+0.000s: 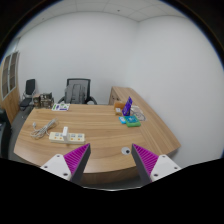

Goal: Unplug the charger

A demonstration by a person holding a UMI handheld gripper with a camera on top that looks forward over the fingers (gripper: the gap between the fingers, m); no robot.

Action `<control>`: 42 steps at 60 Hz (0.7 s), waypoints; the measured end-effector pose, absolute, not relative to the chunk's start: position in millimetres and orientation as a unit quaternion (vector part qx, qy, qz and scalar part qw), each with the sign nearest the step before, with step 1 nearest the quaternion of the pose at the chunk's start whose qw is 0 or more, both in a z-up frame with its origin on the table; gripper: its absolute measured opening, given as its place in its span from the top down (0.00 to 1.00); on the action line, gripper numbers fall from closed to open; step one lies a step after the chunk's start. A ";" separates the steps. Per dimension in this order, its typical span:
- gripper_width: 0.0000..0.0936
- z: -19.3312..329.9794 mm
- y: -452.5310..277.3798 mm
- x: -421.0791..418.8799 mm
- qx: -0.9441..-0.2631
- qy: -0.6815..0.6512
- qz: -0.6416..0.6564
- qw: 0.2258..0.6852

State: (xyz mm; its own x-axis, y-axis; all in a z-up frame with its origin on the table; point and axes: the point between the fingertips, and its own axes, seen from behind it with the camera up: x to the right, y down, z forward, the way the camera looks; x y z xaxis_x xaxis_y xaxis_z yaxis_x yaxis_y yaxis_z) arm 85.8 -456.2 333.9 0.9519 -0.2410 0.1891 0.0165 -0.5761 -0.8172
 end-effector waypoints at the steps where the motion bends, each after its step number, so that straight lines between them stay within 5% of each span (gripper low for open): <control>1: 0.08 332.7 -457.4 86.5 -0.877 0.065 -0.142 0.454; 12: 0.08 286.2 -471.2 92.3 -0.886 0.076 -0.151 0.432; 29: 0.08 157.5 -476.9 45.9 -0.907 0.067 -0.103 0.404; 42: 0.08 97.9 -392.3 -43.7 -0.895 0.024 -0.044 0.444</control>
